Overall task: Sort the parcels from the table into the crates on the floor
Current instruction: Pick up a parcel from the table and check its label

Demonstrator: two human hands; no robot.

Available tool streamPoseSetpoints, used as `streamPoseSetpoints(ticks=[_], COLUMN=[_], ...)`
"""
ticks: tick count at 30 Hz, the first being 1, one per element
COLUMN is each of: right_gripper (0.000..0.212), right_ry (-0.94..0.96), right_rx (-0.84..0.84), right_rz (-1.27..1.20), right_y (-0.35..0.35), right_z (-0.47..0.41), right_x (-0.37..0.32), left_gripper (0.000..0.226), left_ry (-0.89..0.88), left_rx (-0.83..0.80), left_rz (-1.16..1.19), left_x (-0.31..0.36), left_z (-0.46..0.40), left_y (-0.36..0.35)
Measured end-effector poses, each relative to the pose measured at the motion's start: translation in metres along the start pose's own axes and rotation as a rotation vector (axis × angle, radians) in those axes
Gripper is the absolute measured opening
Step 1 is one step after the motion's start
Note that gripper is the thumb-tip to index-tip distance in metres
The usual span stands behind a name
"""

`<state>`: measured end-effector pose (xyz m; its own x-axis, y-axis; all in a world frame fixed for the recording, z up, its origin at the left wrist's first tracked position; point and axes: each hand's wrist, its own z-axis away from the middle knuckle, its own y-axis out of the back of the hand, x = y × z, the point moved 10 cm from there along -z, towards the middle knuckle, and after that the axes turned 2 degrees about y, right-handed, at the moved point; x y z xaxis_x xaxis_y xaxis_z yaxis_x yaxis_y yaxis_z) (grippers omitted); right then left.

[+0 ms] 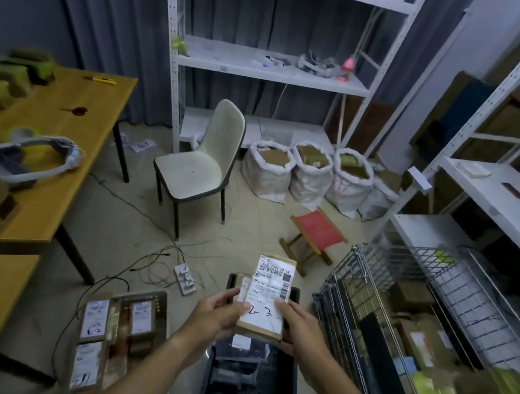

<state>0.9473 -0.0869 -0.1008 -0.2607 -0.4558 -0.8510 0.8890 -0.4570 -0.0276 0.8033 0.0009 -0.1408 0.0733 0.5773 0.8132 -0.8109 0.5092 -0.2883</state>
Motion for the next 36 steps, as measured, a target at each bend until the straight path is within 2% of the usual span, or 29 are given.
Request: streamPoseSetpoints(ticks=[4,6,14,20,24,27,32,36], right_gripper=[0.025,0.025,0.029,0.026,0.029,0.024,0.020,0.020], right_ry=[-0.040,-0.060,-0.189,-0.293,-0.314,-0.306,-0.258,-0.240], right_rx=[0.012,0.010,-0.033,-0.109,-0.130,-0.136,-0.113,-0.096], right_rz=[0.013,0.010,0.007,0.016,0.047,0.053,0.045,0.024], right_y=[0.010,0.018,0.047,0.059,0.062,0.060,0.054,0.043], right_z=[-0.027,-0.041,-0.131,-0.252,-0.331,-0.386,-0.473,-0.520], right_x=[0.005,0.009,0.045,0.107,0.160,0.198,0.258,0.297], left_gripper=[0.092,0.086,0.036,0.021,0.021,0.021,0.022,0.035], left_ry=[0.054,0.090,0.213,0.272,0.302,0.305,0.305,0.297], left_rx=[-0.022,-0.030,0.025,0.159,0.225,0.260,0.343,0.496], left_rz=[-0.012,-0.009,0.050,0.045,-0.005,-0.023,-0.163,-0.530], left_x=[-0.010,-0.018,-0.057,-0.109,-0.159,-0.197,-0.272,-0.324], left_z=[-0.035,-0.052,-0.127,-0.218,-0.284,-0.333,-0.414,-0.467], left_y=[-0.001,-0.004,-0.016,0.002,0.029,0.056,0.124,0.188])
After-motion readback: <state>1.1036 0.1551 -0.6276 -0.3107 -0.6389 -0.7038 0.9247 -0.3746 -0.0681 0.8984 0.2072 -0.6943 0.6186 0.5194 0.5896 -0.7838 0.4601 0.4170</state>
